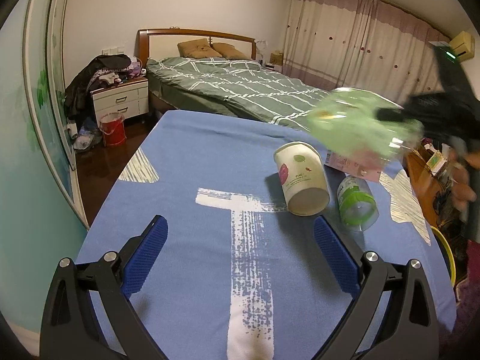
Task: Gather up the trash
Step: 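Grasp the green plastic bag with the right gripper and lift it, then carry the green bag over the yellow bin and open the right gripper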
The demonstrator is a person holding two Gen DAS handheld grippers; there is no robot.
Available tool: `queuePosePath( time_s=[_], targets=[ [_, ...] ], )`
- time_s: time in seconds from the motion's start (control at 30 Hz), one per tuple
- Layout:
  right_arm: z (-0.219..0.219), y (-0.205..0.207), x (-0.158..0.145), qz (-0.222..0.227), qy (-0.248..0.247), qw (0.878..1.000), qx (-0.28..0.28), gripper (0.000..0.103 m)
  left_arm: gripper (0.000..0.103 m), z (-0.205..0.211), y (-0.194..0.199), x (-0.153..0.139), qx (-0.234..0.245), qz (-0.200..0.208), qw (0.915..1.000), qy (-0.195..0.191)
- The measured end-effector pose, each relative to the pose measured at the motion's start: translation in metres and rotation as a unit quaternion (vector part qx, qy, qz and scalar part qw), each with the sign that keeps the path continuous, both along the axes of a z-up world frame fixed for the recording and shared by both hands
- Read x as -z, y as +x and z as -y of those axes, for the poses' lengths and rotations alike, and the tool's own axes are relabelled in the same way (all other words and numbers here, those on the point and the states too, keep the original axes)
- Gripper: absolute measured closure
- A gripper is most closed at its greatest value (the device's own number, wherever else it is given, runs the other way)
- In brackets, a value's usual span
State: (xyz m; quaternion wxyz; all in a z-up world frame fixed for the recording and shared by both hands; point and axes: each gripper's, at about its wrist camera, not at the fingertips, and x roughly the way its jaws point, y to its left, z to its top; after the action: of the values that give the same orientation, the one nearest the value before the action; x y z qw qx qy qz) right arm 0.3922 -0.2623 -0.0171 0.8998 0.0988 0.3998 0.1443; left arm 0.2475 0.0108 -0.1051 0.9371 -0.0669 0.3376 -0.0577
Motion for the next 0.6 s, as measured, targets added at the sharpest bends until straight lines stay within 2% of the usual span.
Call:
queuePosePath(
  time_s=[0.13, 0.27, 0.43, 0.47, 0.6],
  targets=[
    [0.055, -0.043, -0.006, 0.021, 0.004, 0.999, 0.044, 0.100, 0.007, 0.004, -0.002, 0.000, 0.004, 0.002, 1.0000, 0.007],
    [0.122, -0.095, -0.006, 0.046, -0.005, 0.991, 0.123, 0.100, 0.007, 0.007, -0.002, 0.000, 0.006, 0.003, 0.9999, 0.015],
    [0.205, -0.156, 0.013, 0.050, -0.015, 0.971, 0.233, 0.100, 0.007, 0.008, -0.001, 0.002, 0.007, 0.001, 0.9997, 0.021],
    [0.227, -0.170, 0.022, 0.043, -0.022, 0.963, 0.266, 0.100, 0.007, 0.009, -0.001, 0.003, 0.009, 0.002, 0.9997, 0.023],
    [0.274, -0.197, 0.053, 0.012, -0.036, 0.942, 0.332, 0.099, 0.007, 0.012, -0.001, 0.003, 0.013, 0.003, 0.9995, 0.029]
  ],
)
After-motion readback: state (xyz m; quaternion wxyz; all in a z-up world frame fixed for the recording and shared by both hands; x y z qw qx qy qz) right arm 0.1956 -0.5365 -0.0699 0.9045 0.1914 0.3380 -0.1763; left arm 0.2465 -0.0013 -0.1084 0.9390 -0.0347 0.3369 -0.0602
